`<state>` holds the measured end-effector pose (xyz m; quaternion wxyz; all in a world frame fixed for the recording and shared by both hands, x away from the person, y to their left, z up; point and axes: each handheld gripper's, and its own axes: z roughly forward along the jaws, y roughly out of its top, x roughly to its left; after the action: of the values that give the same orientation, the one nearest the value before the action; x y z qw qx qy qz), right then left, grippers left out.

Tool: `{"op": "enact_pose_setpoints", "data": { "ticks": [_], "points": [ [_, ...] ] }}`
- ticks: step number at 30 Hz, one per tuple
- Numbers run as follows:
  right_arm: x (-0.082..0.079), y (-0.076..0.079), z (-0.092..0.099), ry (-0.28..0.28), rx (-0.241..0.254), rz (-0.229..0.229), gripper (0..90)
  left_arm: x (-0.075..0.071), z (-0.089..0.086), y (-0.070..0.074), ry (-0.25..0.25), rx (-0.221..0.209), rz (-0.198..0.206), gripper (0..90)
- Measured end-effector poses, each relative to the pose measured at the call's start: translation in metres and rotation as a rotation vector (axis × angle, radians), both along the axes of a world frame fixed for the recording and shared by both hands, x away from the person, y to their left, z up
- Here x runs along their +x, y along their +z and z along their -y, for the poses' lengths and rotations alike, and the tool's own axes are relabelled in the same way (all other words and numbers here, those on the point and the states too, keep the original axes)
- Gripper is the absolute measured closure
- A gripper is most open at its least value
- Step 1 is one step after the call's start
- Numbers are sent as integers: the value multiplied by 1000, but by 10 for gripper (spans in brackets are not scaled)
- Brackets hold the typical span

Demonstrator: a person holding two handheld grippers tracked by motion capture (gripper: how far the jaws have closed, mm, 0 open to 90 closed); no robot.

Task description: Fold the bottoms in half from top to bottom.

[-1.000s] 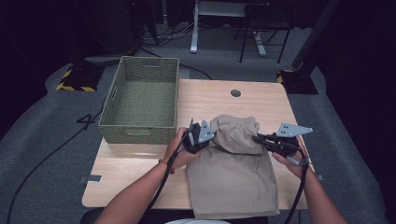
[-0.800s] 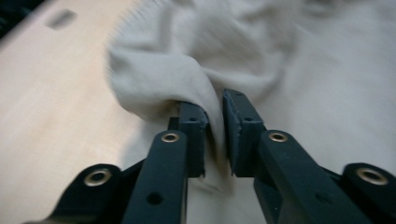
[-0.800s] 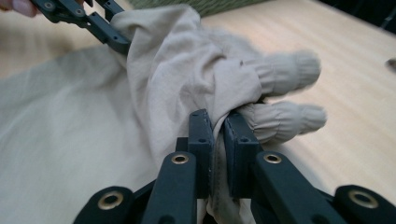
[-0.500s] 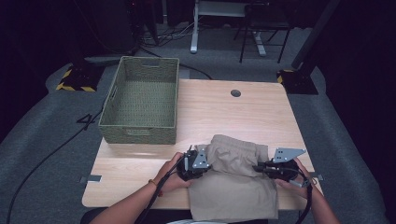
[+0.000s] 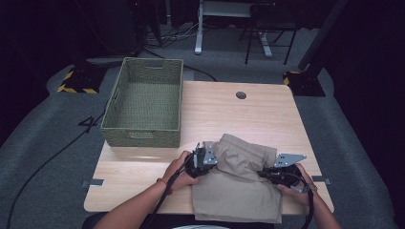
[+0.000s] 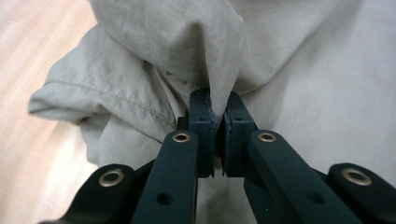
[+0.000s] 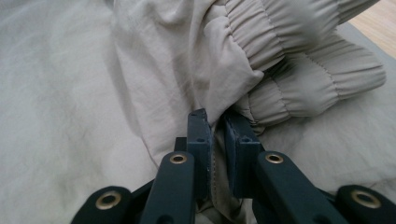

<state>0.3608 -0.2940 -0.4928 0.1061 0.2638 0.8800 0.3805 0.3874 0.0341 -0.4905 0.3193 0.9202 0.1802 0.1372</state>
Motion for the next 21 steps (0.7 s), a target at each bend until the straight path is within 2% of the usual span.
{"op": "enact_pose_setpoints", "data": {
  "ticks": [1, 3, 6, 13, 15, 17, 19, 21],
  "points": [
    [3, -1, 1, -16, 8, 2, 818, 5, 2, -1, 10, -13, 5, 852],
    [10, -2, 3, -42, 19, 5, 818, 14, 4, -2, 17, -6, 26, 849],
    [20, -4, 4, -82, 35, 18, 817, 29, 5, -3, 53, -44, -1, 842],
    [37, -3, 2, -126, 12, 33, 815, 45, 8, -3, 78, -56, -5, 821],
    [38, -2, 1, -129, 4, 39, 806, 45, 8, -4, 72, -80, -25, 734],
    [37, -1, 1, -125, -1, 51, 778, 44, 7, -2, 95, -100, -29, 605],
    [35, 1, 3, -133, 15, 58, 740, 43, 5, 2, 114, -147, -33, 484],
    [33, 5, 6, -130, 41, 63, 713, 44, 4, 6, 133, -189, -28, 416]
  ]
}}
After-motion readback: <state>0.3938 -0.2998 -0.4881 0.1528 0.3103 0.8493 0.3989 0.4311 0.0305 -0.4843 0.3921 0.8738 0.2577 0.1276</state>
